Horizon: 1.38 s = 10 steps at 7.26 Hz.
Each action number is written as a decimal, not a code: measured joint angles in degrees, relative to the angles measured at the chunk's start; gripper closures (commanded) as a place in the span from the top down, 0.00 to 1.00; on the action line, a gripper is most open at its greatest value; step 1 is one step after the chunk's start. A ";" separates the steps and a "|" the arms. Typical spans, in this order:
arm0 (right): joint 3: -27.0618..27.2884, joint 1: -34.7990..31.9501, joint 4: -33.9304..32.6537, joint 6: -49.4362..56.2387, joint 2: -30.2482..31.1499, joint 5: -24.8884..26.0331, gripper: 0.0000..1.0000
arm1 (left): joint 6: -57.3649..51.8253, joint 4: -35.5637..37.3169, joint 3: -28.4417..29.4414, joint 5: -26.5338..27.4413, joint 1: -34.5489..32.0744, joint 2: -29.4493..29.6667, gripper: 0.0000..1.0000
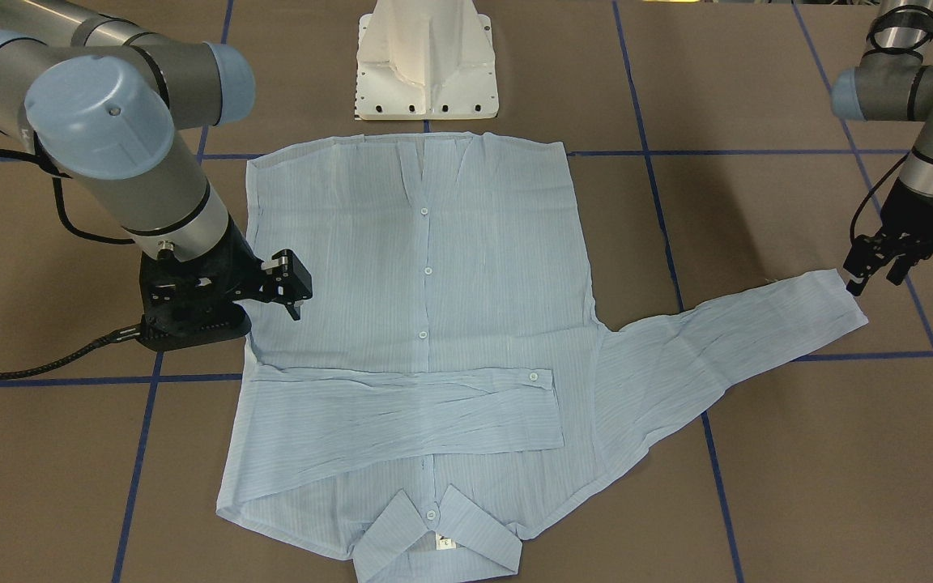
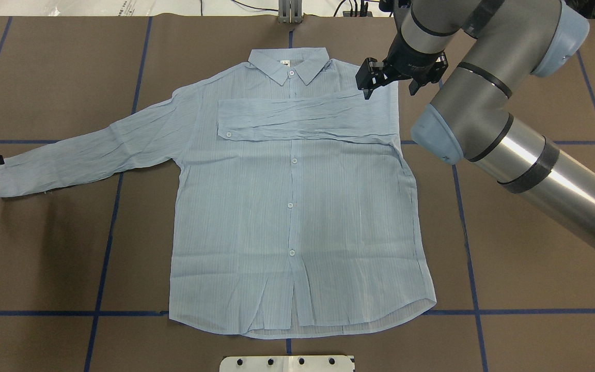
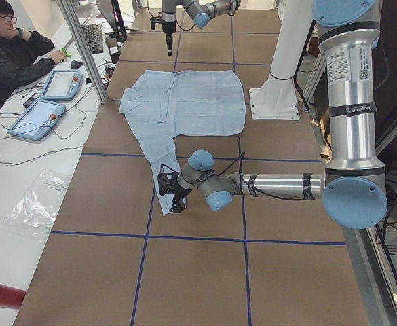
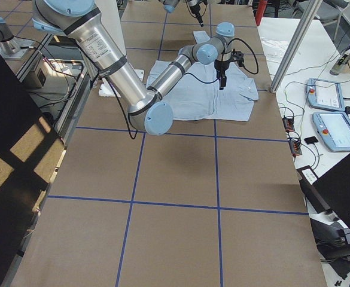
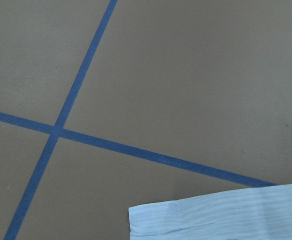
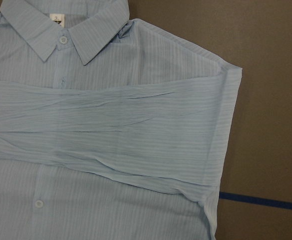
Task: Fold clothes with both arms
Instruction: 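Grasp the other sleeve cuff with the left gripper while the right gripper withdraws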
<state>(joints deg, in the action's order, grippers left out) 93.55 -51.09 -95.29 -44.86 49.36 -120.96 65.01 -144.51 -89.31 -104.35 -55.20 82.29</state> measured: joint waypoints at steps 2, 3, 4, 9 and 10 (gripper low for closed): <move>0.05 0.10 0.09 0.00 0.44 0.10 1.00 | 0.02 0.26 0.29 0.87 1.90 -0.43 0.68; 0.08 0.24 0.20 -0.10 0.48 0.18 1.00 | 0.02 0.35 0.69 1.42 2.58 -0.56 0.68; 0.11 0.38 0.25 -0.17 0.48 0.24 1.00 | 0.03 0.49 1.04 1.91 3.22 -0.60 0.68; 0.15 0.47 0.28 -0.22 0.66 0.42 1.00 | 0.01 1.70 1.25 3.34 5.33 -0.64 0.61; 0.17 0.47 0.28 -0.22 0.70 0.45 1.00 | -0.03 1.75 1.25 3.44 5.53 -0.64 0.60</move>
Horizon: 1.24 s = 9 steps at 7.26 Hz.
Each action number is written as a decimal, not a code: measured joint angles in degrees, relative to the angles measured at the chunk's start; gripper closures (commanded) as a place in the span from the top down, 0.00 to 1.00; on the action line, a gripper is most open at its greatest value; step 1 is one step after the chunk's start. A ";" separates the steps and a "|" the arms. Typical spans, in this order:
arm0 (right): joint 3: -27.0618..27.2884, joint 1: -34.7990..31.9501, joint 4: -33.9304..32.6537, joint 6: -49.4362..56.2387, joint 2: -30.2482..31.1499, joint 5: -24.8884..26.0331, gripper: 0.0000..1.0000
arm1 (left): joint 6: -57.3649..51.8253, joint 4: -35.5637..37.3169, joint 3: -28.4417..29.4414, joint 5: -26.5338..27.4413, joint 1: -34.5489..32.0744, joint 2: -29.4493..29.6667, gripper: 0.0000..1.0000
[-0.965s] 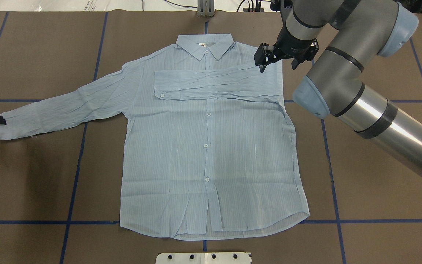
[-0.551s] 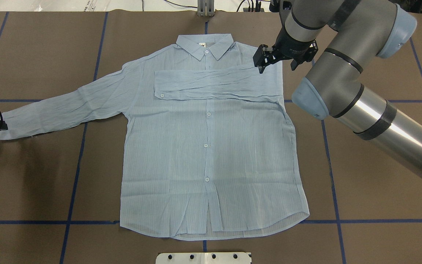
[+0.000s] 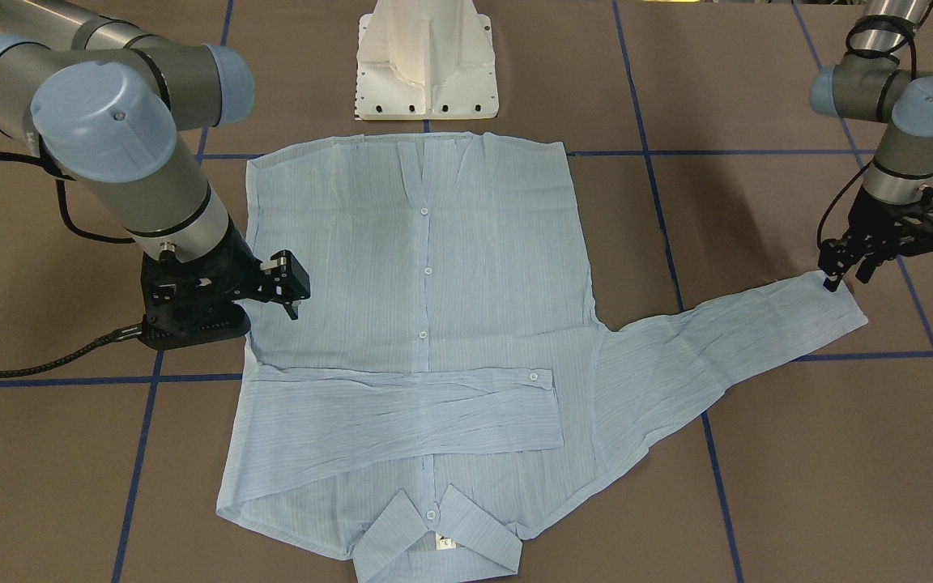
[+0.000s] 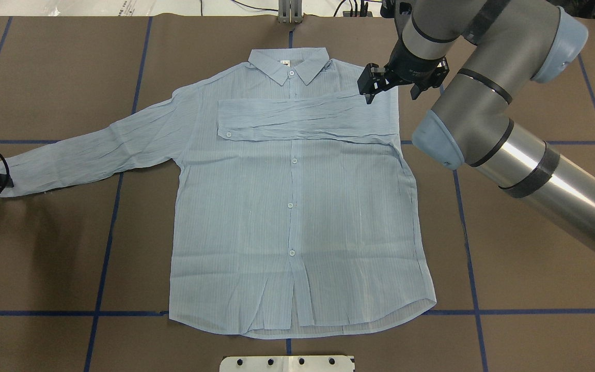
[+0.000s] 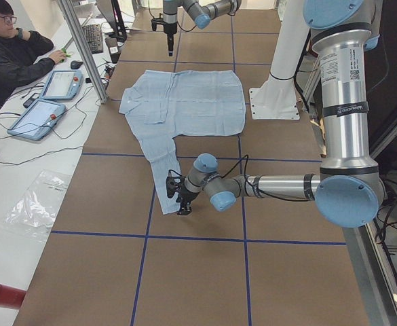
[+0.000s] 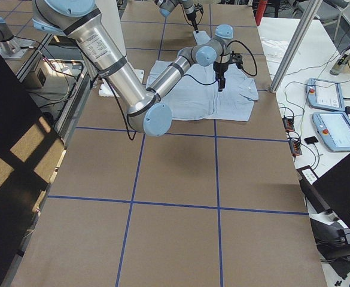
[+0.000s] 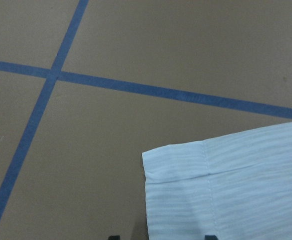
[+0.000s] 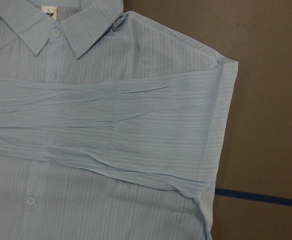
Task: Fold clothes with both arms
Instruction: 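Grasp the other sleeve cuff with the left gripper while the right gripper withdraws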
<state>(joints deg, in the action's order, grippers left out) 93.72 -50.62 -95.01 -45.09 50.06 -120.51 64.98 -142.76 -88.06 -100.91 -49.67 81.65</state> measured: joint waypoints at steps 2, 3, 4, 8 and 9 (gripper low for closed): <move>-0.02 -0.01 0.00 0.00 0.03 -0.04 1.00 | -0.03 0.16 -0.06 0.09 0.47 0.00 0.57; -0.03 -0.05 0.00 0.00 0.03 -0.06 1.00 | -0.03 0.24 -0.08 0.10 0.78 0.00 0.54; -0.03 -0.07 0.00 0.00 0.03 -0.09 1.00 | -0.03 0.26 -0.09 0.11 1.02 0.00 0.52; 0.04 -0.09 0.00 0.00 0.01 -0.16 1.00 | -0.03 0.28 -0.12 0.10 1.23 0.01 0.26; 0.05 -0.09 0.00 0.00 0.02 -0.16 1.00 | -0.05 0.29 -0.18 0.11 1.24 0.00 0.15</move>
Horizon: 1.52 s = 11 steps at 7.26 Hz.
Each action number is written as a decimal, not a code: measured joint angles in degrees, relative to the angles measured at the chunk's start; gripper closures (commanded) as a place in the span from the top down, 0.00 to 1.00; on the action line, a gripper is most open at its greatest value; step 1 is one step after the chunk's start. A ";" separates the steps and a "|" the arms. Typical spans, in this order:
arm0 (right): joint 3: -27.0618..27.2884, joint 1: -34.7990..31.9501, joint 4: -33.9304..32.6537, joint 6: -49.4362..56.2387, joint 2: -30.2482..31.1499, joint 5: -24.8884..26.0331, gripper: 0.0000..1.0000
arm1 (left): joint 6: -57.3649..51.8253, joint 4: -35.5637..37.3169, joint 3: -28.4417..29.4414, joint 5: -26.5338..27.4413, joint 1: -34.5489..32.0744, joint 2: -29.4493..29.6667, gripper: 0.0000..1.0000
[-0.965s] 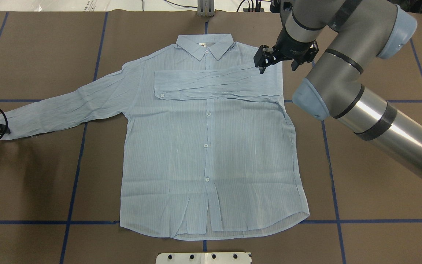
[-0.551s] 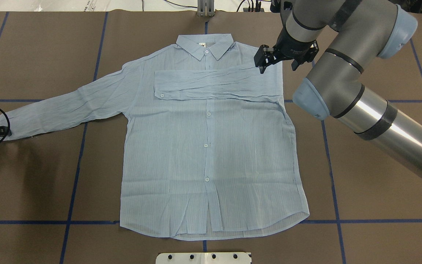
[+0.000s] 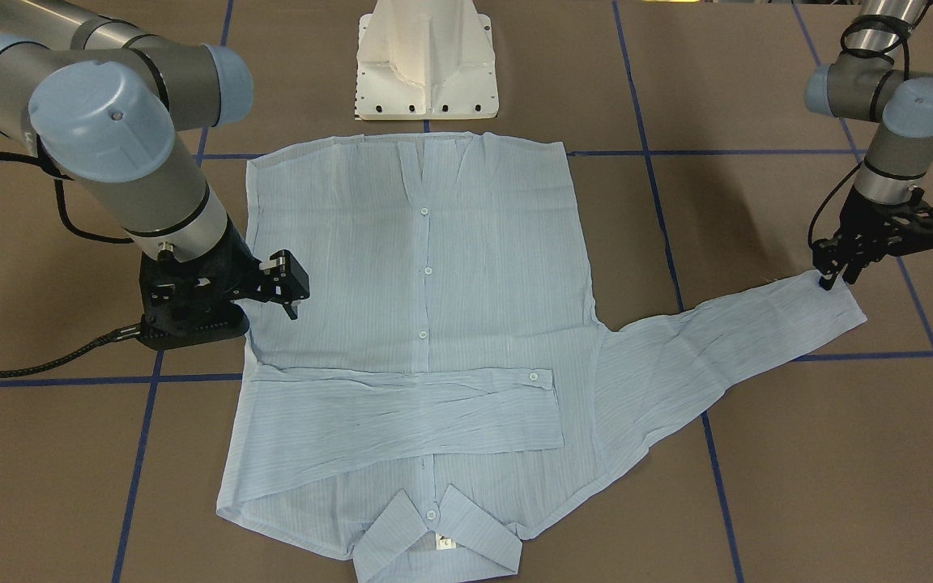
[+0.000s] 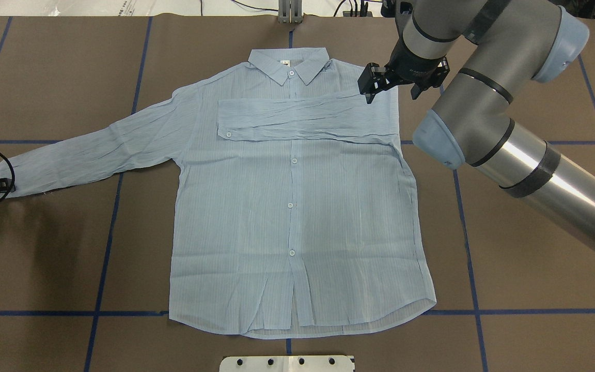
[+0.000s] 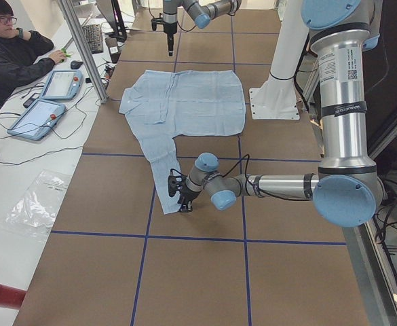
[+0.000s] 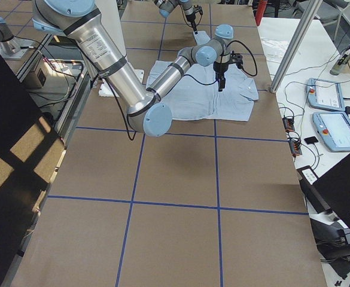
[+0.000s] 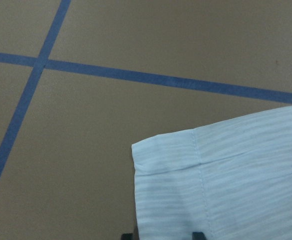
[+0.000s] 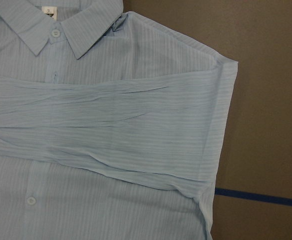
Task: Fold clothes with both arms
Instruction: 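Grasp the other sleeve cuff with the left gripper while the right gripper withdraws, then carry the sleeve across the chest toward the collar with the left gripper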
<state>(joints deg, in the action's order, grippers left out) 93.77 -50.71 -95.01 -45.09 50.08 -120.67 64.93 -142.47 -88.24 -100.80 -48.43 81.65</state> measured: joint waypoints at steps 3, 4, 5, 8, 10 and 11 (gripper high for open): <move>0.01 -0.04 0.06 0.00 -0.03 -0.08 1.00 | -0.55 0.00 -0.42 0.67 0.08 -0.36 0.00; 0.01 -0.04 0.06 0.00 -0.04 -0.09 1.00 | -0.65 0.01 -0.80 0.74 0.07 -0.46 0.00; 0.01 -0.04 0.05 0.02 -0.02 -0.11 1.00 | -0.81 0.07 -1.78 0.75 -0.05 -0.54 0.00; -0.04 -0.20 0.01 0.06 0.04 -0.30 1.00 | -5.64 10.24 -12.37 0.57 -1.11 0.30 0.00; 0.66 -0.43 -0.13 0.21 1.74 -0.56 1.00 | -6.94 26.68 -19.56 0.21 -1.94 9.51 0.00; 1.48 -0.73 -0.14 0.62 3.41 -0.62 1.00 | -6.28 35.37 -20.32 0.05 -1.97 17.58 0.00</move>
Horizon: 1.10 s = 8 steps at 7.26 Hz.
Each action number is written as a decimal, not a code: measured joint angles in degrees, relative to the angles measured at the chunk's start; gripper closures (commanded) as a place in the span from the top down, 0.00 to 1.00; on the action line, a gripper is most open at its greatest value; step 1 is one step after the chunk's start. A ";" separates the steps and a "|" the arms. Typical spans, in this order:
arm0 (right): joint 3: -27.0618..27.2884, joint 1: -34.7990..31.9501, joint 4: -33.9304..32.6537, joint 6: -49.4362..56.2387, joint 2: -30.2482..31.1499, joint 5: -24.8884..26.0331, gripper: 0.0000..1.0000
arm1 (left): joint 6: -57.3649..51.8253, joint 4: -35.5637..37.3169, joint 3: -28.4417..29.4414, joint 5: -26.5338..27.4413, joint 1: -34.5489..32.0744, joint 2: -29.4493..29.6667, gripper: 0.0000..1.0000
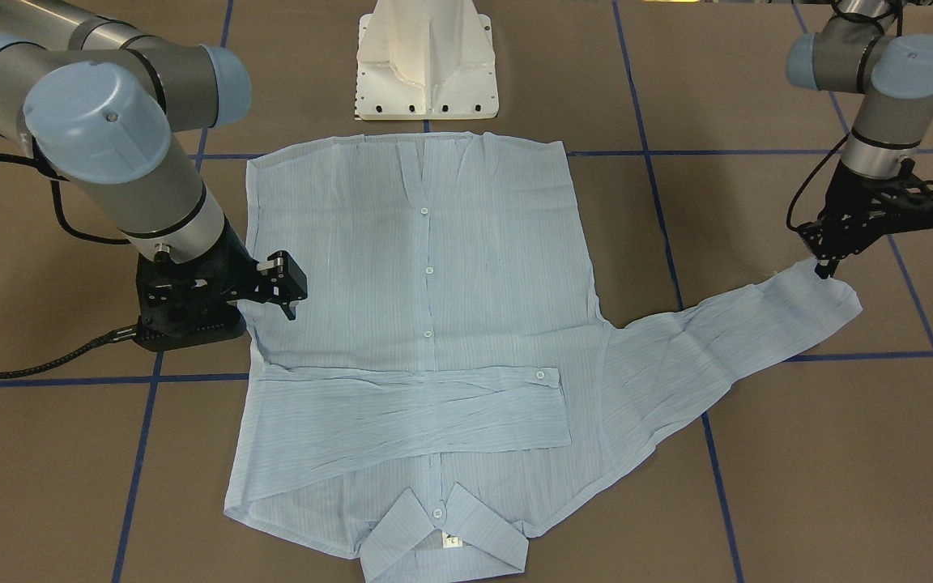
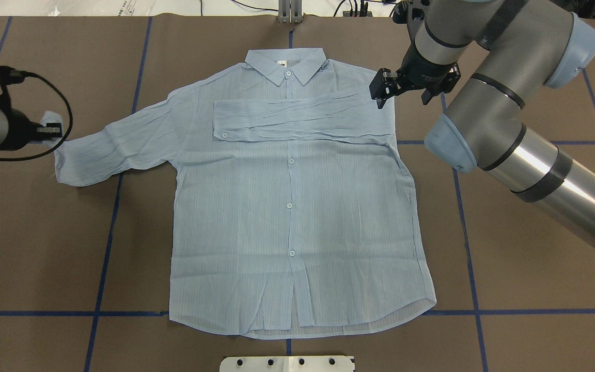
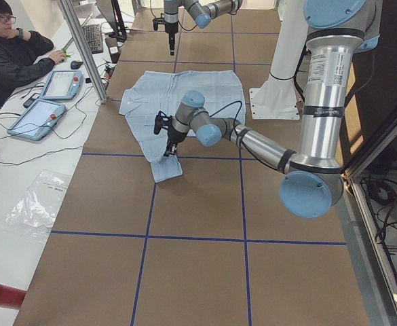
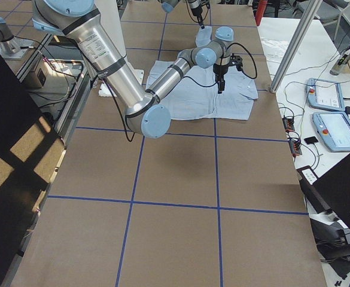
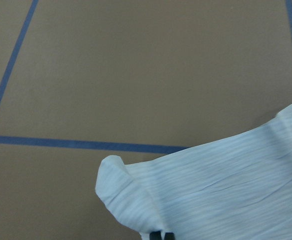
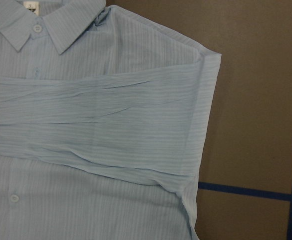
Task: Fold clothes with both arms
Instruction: 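Carry the sleeve across the chest toward the collar with the left gripper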
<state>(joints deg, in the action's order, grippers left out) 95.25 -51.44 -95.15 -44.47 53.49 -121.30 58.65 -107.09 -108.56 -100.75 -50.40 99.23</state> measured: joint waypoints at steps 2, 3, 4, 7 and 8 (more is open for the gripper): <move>1.33 -0.85 0.12 2.16 2.69 -0.06 1.00 | 6.19 11.33 4.70 -1.60 0.69 17.17 0.00; 1.81 -1.20 0.28 3.29 3.75 -0.06 1.00 | 11.36 11.96 9.80 -3.52 1.55 25.07 0.00; 2.22 -1.43 0.50 3.92 4.69 -0.04 1.00 | 17.86 8.15 16.74 -5.48 2.39 32.91 0.00; 2.57 -1.91 0.66 4.32 5.58 0.02 1.00 | 34.18 -12.64 35.40 -9.50 6.18 46.14 0.00; 2.58 -1.95 0.66 4.32 5.77 0.08 1.00 | 35.45 -14.83 37.05 -9.73 7.37 47.20 0.00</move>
<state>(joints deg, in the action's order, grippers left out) 97.83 -53.39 -94.49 -40.15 59.26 -121.21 94.10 -121.92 -71.51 -110.48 -43.03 146.43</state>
